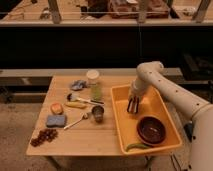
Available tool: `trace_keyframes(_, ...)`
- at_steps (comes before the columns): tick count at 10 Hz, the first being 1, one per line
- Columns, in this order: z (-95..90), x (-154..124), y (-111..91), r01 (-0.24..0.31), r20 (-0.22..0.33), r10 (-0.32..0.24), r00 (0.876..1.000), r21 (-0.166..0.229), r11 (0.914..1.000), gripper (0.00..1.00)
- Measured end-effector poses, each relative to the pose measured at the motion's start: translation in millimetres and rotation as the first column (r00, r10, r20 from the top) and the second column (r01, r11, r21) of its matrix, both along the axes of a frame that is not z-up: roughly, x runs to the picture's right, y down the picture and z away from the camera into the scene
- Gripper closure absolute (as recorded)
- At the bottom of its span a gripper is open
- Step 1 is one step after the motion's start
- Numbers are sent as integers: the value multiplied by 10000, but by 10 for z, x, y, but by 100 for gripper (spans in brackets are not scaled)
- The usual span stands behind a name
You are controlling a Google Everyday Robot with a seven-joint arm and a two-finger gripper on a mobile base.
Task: Wipe tray with eraser
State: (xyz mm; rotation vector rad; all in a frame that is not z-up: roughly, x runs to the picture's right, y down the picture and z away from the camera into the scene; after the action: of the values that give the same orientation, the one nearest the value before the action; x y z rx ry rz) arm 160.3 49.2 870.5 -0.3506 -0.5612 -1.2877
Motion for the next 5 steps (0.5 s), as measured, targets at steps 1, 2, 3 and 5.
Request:
trace_keyframes(1, -60, -155, -30, 81, 181, -82, 9998, 87, 9999, 100)
trace_keyframes(2, -152, -385, -58, 257, 478, -267, 9985, 208, 9995, 100)
trace_keyframes(3, -227, -518, -1, 436, 705, -454, 9965, 261, 9987, 100)
trace_keyframes(5, -358, -605, 159, 666, 991, -692, 9927, 292, 9973, 100)
